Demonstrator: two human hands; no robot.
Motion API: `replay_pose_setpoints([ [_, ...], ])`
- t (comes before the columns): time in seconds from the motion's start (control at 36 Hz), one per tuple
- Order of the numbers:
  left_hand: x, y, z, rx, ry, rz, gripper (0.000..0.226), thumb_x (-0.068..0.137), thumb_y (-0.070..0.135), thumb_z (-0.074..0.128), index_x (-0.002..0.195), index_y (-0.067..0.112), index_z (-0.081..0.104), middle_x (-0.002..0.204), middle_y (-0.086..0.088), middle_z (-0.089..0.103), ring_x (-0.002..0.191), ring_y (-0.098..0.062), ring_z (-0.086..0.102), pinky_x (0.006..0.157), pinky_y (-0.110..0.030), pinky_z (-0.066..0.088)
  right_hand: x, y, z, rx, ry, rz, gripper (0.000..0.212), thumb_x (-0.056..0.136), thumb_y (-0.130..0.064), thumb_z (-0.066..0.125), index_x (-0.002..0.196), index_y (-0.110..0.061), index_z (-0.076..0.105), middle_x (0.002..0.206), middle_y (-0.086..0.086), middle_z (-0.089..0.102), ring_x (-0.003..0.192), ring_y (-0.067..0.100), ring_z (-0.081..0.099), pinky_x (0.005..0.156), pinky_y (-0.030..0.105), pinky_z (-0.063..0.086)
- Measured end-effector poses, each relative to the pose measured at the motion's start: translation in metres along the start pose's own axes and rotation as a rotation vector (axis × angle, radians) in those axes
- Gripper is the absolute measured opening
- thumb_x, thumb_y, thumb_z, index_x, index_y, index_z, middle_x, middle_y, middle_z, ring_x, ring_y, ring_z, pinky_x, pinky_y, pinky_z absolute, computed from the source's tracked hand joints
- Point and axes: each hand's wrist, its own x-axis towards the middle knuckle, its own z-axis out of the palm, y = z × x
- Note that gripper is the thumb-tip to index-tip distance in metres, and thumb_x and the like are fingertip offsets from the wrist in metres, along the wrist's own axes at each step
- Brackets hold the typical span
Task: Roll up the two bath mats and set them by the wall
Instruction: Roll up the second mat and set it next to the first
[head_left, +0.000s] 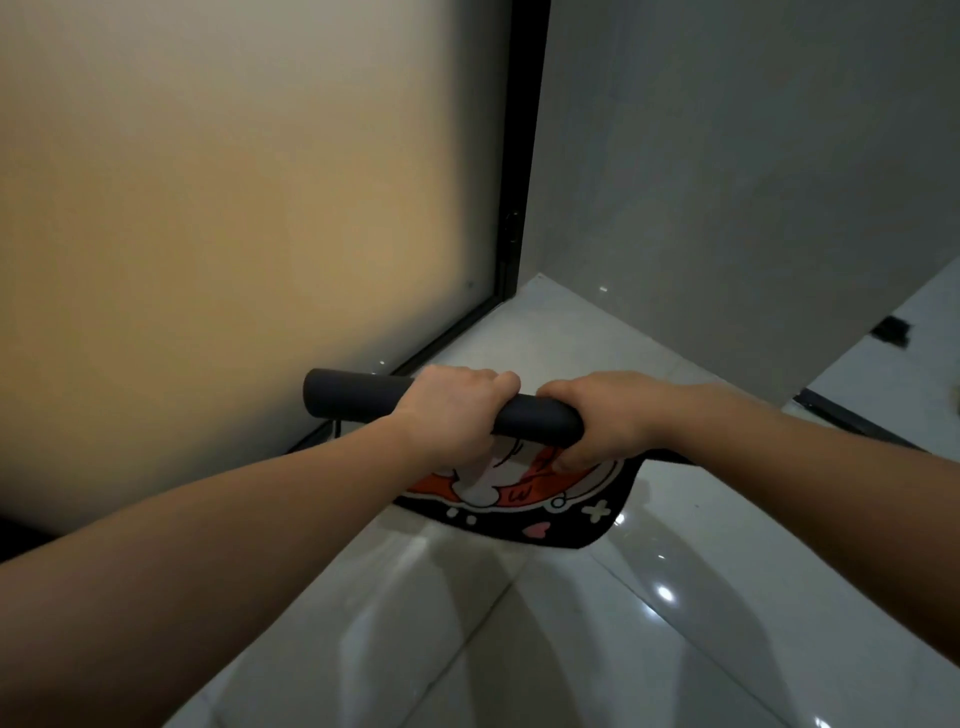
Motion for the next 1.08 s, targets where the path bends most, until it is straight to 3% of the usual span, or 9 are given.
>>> replay_pose_setpoints([
  [0.08, 0.001, -0.002, 0.0, -0.004, 0.031, 0.005, 0.025, 0.076, 0.032, 0.056, 0.096, 0.025, 0.044, 0.089, 0.004, 0.059, 0.074, -0.022, 0.057, 0.053, -0.032, 0.027, 0.001, 0.0, -0.001, 0.09, 0.036, 0.01, 0.033, 0.066, -0.041, 0.071, 0.092, -0.032, 0.053, 0.079, -0.009, 0.059, 0.071, 0.014, 0.057, 0.06, 0.03, 0.044],
  [0.25, 0.008, -0.01, -0.009, -0.278, -0.236, -0.065, 0.062, 0.061, 0.06, 0.061, 0.114, 0.035, 0.04, 0.092, 0.012, 0.062, 0.077, -0.015, 0.057, 0.06, -0.028, 0.035, -0.004, 0.002, 0.006, -0.403, 0.408, -0.125, 0.021, 0.08, -0.031, 0.057, 0.097, -0.024, 0.048, 0.081, -0.003, 0.057, 0.071, 0.023, 0.058, 0.055, 0.031, 0.033],
  [0.36, 0.009, -0.009, -0.009, -0.447, -0.317, -0.13, 0.033, 0.065, 0.044, 0.067, 0.092, 0.036, 0.049, 0.075, 0.012, 0.059, 0.071, -0.014, 0.056, 0.054, -0.025, 0.036, -0.007, 0.002, 0.007, -0.485, 0.555, -0.204, 0.02, 0.081, -0.027, 0.059, 0.096, -0.021, 0.047, 0.08, 0.001, 0.057, 0.062, 0.022, 0.05, 0.052, 0.032, 0.035],
  [0.44, 0.007, -0.007, -0.008, -0.325, -0.221, -0.122, 0.027, 0.067, 0.038, 0.065, 0.085, 0.032, 0.046, 0.067, 0.009, 0.051, 0.068, -0.018, 0.054, 0.049, -0.027, 0.029, -0.007, 0.001, 0.005, -0.465, 0.516, -0.191, 0.027, 0.079, -0.033, 0.058, 0.102, -0.022, 0.049, 0.084, 0.001, 0.055, 0.068, 0.022, 0.052, 0.056, 0.033, 0.038],
  [0.56, 0.003, -0.009, -0.005, -0.066, -0.01, -0.041, 0.027, 0.072, 0.037, 0.059, 0.089, 0.026, 0.042, 0.076, 0.004, 0.056, 0.071, -0.024, 0.058, 0.052, -0.031, 0.025, -0.006, -0.001, -0.007, -0.17, 0.243, -0.041, 0.038, 0.069, -0.052, 0.061, 0.1, -0.033, 0.049, 0.084, -0.007, 0.057, 0.074, 0.017, 0.056, 0.064, 0.033, 0.045],
  [0.67, -0.001, -0.01, -0.005, 0.021, 0.087, 0.018, 0.027, 0.072, 0.035, 0.058, 0.093, 0.025, 0.044, 0.084, 0.004, 0.061, 0.069, -0.023, 0.058, 0.045, -0.03, 0.013, -0.005, 0.004, -0.009, 0.067, 0.088, 0.033, 0.034, 0.065, -0.048, 0.07, 0.092, -0.034, 0.054, 0.079, -0.009, 0.061, 0.072, 0.013, 0.058, 0.064, 0.032, 0.048],
  [0.75, 0.002, -0.011, -0.007, -0.047, 0.014, 0.011, 0.038, 0.069, 0.046, 0.058, 0.098, 0.026, 0.044, 0.089, 0.006, 0.061, 0.075, -0.021, 0.059, 0.047, -0.029, 0.022, -0.006, 0.004, -0.007, -0.074, 0.204, 0.008, 0.026, 0.069, -0.05, 0.064, 0.084, -0.033, 0.053, 0.069, -0.009, 0.057, 0.066, 0.015, 0.056, 0.055, 0.03, 0.039],
  [0.89, 0.004, -0.022, -0.012, -0.397, -0.314, -0.087, 0.061, 0.061, 0.052, 0.072, 0.113, 0.034, 0.045, 0.1, 0.011, 0.061, 0.088, -0.014, 0.058, 0.071, -0.031, 0.047, -0.011, 0.009, -0.003, -0.453, 0.523, -0.167, 0.022, 0.079, -0.041, 0.059, 0.091, -0.027, 0.047, 0.077, -0.007, 0.056, 0.063, 0.016, 0.05, 0.051, 0.027, 0.025],
  [1.08, 0.003, -0.023, -0.01, -0.361, -0.262, -0.131, 0.034, 0.064, 0.043, 0.069, 0.089, 0.036, 0.047, 0.073, 0.011, 0.055, 0.068, -0.013, 0.055, 0.053, -0.027, 0.036, -0.013, 0.003, -0.007, -0.37, 0.484, -0.13, 0.028, 0.08, -0.041, 0.06, 0.102, -0.029, 0.049, 0.089, -0.006, 0.058, 0.076, 0.016, 0.055, 0.062, 0.032, 0.043],
])
